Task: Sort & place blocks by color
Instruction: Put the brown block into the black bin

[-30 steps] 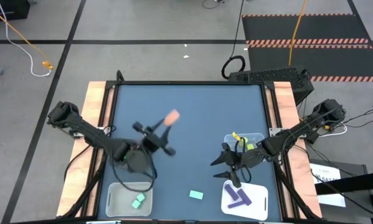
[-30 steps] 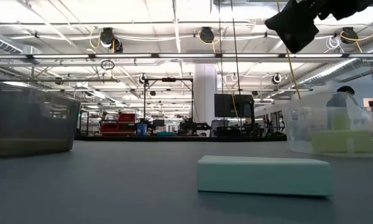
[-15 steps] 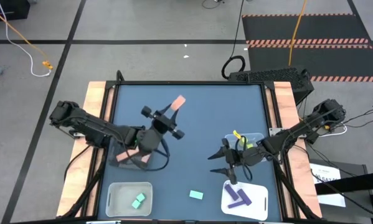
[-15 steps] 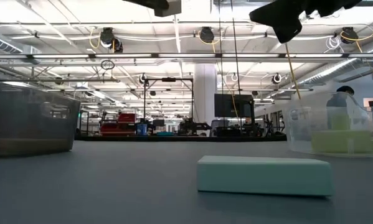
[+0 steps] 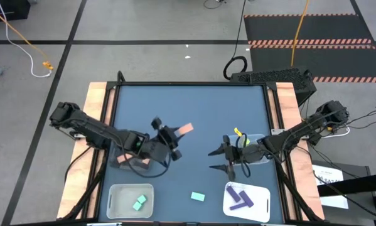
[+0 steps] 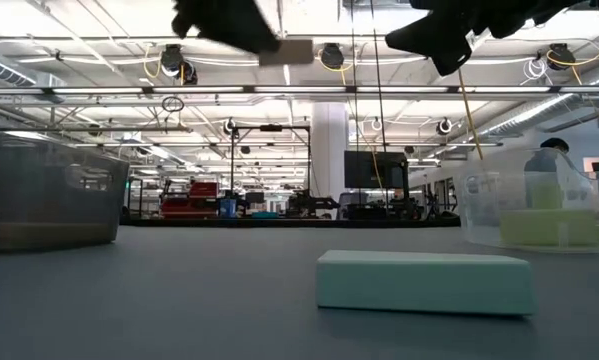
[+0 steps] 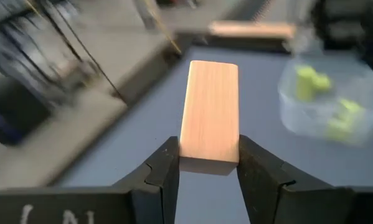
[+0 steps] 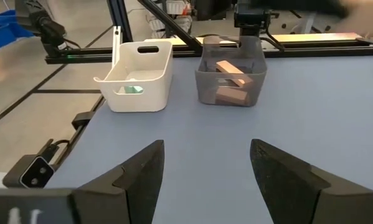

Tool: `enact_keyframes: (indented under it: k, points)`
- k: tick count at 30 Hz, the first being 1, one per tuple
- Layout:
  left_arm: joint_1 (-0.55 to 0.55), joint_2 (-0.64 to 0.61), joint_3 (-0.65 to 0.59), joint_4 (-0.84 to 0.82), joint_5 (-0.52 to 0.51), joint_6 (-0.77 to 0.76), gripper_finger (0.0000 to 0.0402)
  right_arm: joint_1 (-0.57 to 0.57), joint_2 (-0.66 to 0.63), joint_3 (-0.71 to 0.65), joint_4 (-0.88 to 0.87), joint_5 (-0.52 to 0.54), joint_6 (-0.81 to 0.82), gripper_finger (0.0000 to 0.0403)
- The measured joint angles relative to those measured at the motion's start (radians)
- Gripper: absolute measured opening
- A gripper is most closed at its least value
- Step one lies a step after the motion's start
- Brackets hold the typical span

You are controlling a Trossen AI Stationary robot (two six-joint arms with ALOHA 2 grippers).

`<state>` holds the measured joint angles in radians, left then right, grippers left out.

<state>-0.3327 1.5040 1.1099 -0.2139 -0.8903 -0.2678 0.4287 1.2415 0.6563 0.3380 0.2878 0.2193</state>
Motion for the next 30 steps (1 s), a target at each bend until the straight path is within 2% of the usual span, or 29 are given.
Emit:
enact_keyframes:
  k: [6,11,16,21,25,30]
  points:
    - [-0.057,-0.022,0.000,-0.378,0.088,-0.436,0.0126,-0.005,0.000,0.000,-0.003,0.000,0.001,0.0228]
    - [-0.115,-0.085,0.000,-0.701,0.278,-0.862,0.0126,-0.011,0.000,0.000,0.033,0.000,-0.034,0.0228]
    - [-0.196,-0.153,0.000,-0.953,0.434,-1.153,0.0126,-0.027,0.000,0.000,0.104,-0.001,-0.049,0.0228]
    - [-0.267,-0.172,0.000,-1.124,0.594,-1.339,0.0126,-0.031,0.001,0.000,0.108,-0.004,-0.049,0.0228]
    - [-0.295,-0.159,-0.024,-1.172,0.626,-1.428,0.0126,-0.035,0.033,0.000,0.140,-0.004,-0.049,0.0228]
    - [-0.297,-0.148,-0.048,-1.173,0.651,-1.429,0.0147,-0.035,0.089,0.000,0.207,-0.005,-0.049,0.0228]
